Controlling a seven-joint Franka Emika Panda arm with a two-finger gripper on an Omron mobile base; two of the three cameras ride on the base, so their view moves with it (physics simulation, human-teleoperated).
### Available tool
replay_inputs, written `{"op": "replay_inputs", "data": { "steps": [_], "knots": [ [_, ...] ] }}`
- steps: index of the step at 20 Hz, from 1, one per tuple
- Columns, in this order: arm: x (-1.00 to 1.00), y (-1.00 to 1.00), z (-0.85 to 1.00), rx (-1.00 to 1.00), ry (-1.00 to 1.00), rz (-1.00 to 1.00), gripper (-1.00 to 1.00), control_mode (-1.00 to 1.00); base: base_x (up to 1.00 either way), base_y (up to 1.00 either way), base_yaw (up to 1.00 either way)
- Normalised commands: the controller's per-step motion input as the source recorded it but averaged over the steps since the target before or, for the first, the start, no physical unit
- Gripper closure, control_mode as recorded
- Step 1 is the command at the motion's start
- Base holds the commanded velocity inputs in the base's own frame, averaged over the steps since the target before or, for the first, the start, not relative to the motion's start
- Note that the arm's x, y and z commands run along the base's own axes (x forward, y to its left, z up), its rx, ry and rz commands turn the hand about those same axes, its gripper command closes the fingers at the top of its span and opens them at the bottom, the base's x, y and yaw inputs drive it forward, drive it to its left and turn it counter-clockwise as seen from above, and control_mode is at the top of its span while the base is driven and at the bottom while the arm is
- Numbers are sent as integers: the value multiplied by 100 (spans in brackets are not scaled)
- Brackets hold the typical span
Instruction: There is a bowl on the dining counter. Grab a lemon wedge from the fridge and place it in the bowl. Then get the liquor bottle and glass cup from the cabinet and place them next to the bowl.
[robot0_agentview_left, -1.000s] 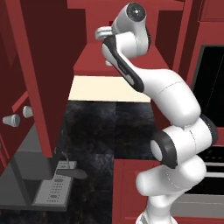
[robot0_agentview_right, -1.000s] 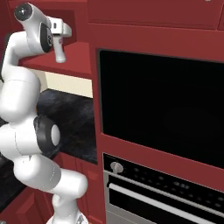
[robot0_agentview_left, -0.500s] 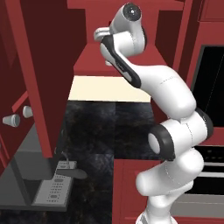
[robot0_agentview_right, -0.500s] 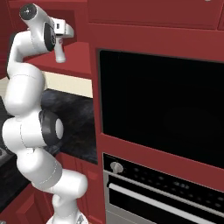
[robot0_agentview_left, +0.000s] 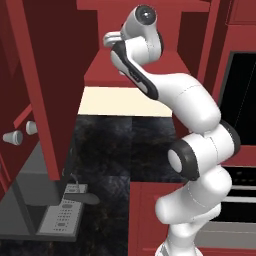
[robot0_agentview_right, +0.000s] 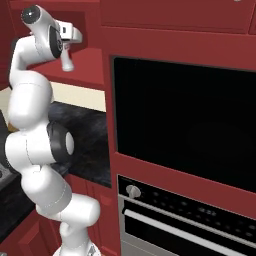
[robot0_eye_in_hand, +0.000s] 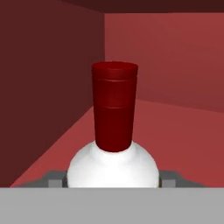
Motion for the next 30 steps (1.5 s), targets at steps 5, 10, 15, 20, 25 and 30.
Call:
{"op": "replay_inputs", "data": {
  "steps": [5, 10, 15, 20, 25, 30],
  "knots": [
    [-2, 6, 0, 0, -2, 0, 100, -100, 0, 0, 0],
    [-55, 2, 12, 0, -13, 0, 100, -100, 0, 0, 0],
    [-100, -12, 52, 1, -28, 0, 100, -100, 0, 0, 0],
    [-100, -46, 47, 0, -12, 0, 100, -100, 0, 0, 0],
    [-100, -43, -1, 0, 5, 0, 100, -100, 0, 0, 0],
    [-100, -32, -21, -3, 20, -1, 100, -100, 0, 0, 0]
  ]
}}
